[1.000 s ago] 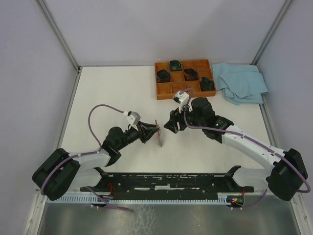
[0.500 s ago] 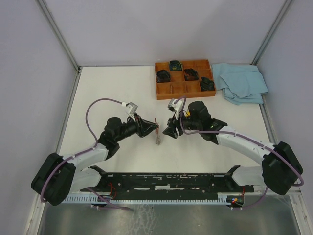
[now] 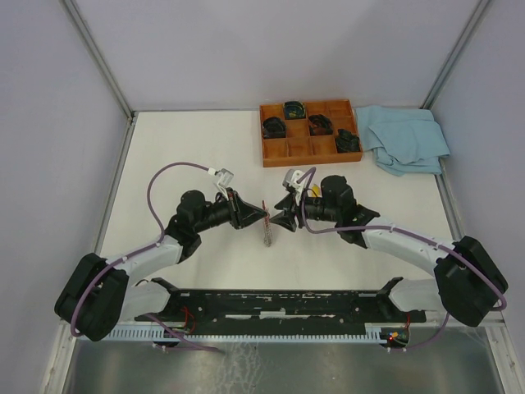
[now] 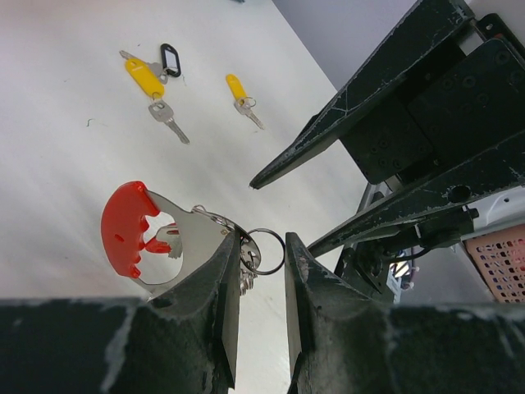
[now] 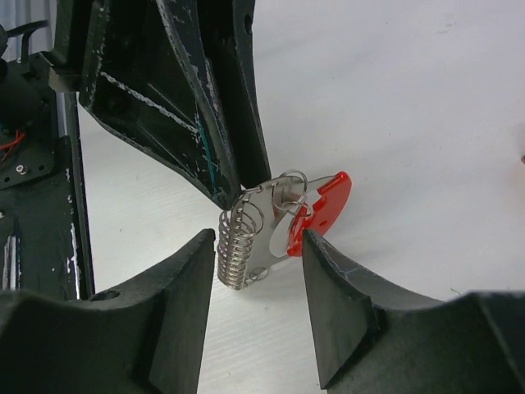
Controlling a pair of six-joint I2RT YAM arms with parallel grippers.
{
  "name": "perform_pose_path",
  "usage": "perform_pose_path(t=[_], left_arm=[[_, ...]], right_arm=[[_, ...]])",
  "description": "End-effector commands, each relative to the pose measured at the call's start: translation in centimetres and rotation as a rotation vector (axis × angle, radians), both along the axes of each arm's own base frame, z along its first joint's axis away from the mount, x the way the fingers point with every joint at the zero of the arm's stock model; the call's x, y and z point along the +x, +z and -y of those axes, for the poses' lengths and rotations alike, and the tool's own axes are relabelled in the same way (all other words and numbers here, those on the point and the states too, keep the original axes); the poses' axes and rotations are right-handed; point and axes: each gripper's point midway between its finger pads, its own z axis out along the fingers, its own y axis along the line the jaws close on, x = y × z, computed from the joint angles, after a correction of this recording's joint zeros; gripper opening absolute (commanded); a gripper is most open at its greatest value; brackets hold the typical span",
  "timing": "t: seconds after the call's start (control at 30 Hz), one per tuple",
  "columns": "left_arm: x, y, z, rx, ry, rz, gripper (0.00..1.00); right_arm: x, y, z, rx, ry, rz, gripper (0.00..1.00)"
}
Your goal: Put the keys on the keyring
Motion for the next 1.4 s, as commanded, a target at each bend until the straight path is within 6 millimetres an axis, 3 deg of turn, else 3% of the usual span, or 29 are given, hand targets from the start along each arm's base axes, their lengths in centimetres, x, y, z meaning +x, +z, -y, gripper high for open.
perform_pose_path(t=[0.0, 0.37, 0.7, 0.87, 1.2, 1.37], left_arm=[[0.2, 2.8, 0.5, -0.079, -0.023, 0.041, 0.03], [-0.3, 2.9, 0.7, -0.087, -0.057, 0.086, 0.03], [-0.1, 2.6, 0.6, -0.102, -0.038, 0.083, 0.03], [0.0, 2.9, 0.4, -0.121, -0.018, 0.081, 0.03], [-0.3, 3.0, 0.2, -0.13, -0.015, 0.077, 0.03], [-0.4, 3.1, 0.2, -0.14, -0.015, 0.074, 0.03]], right_arm=[[0.0, 2.2, -1.1, 0.106, 0.04, 0.073, 0.53], [0.5, 0.8, -2.0, 0.117, 0.029, -0.015, 0.46], [-0.9, -0.1, -3.3, 0.13, 0.047, -0.091, 0.57], [-0.2, -1.2, -3.3, 0.1, -0.037, -0.095, 0.61], [1.4, -2.9, -1.9, 0.039, -0.155, -0.038, 0.44], [1.3, -2.6, -2.2, 0.049, -0.138, -0.034, 0.44]])
